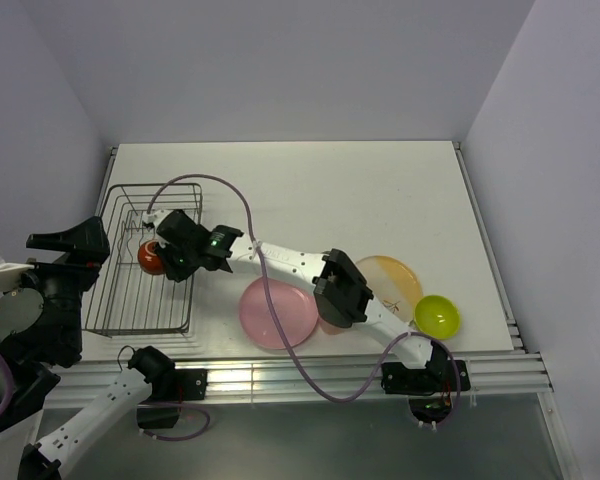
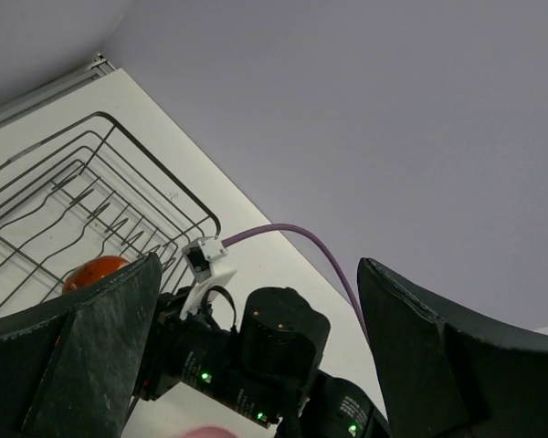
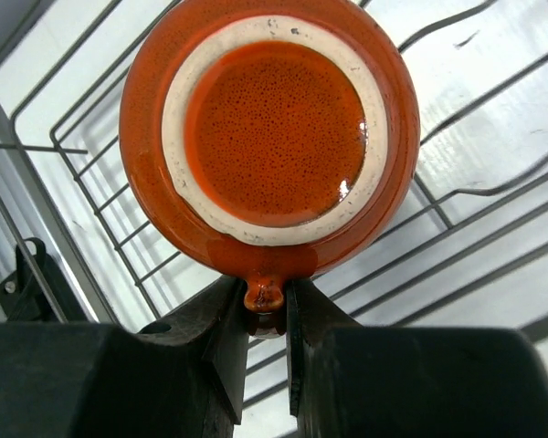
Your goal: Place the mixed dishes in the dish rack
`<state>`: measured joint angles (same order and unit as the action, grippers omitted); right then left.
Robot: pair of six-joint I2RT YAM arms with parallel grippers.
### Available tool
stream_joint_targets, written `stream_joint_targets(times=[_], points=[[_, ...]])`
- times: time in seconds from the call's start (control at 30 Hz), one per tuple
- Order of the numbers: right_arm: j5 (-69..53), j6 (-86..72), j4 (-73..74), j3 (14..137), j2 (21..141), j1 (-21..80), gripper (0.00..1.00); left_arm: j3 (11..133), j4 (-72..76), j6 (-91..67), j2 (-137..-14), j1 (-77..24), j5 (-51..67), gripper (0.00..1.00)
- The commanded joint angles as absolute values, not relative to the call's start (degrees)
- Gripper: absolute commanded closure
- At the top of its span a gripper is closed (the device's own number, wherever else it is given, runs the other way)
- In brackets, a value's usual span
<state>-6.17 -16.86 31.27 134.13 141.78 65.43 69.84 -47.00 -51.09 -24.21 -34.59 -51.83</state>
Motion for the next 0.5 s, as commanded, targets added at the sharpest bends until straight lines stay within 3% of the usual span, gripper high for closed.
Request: stream_joint_targets(times=[0.0, 0.47], points=[[-3.4, -14.0, 29.8, 138.7, 142.9, 67.2, 1.00, 70.0, -45.3, -49.8, -25.0, -34.5, -50.3, 0.06], [3.9, -7.8, 31.1, 143.4, 147.4, 69.9, 1.00, 68.7, -44.6, -49.3, -24.3, -34.6, -49.7, 0.05]])
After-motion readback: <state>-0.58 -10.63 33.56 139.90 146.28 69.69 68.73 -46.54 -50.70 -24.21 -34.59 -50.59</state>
